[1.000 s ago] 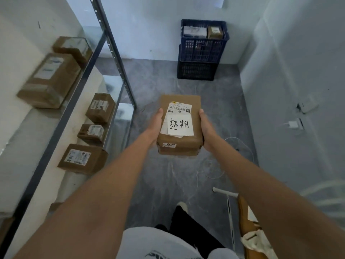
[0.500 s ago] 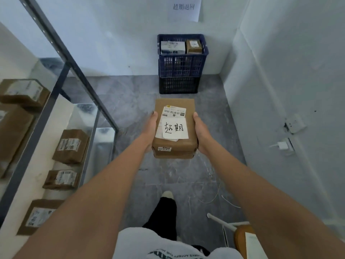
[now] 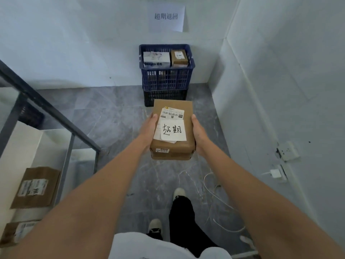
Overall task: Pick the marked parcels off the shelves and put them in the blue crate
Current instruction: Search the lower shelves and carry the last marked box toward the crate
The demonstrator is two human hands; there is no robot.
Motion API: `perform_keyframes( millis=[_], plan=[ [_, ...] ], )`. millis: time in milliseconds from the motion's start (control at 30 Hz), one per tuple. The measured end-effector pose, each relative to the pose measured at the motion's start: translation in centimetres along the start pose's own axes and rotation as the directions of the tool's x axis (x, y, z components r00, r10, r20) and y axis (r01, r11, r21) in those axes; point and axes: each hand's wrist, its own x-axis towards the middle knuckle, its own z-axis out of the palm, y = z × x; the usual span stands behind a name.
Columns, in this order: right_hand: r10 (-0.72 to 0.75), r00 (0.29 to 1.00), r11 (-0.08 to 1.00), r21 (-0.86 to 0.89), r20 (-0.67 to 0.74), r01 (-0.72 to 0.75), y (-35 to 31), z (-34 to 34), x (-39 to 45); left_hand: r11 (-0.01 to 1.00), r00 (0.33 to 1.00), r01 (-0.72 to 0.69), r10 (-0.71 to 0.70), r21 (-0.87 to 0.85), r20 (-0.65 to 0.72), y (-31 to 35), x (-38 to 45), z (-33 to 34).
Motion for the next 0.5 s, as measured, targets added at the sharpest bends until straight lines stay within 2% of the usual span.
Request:
perform_keyframes(
  millis=[500],
  plan=[
    [0.053, 0.997, 0.998, -0.043, 0.051, -0.051, -15.3, -1.0, 17.4, 0.991, 0.997, 0.022, -0.031, -0.131, -0.070, 9.9, 19.4, 5.8]
  ],
)
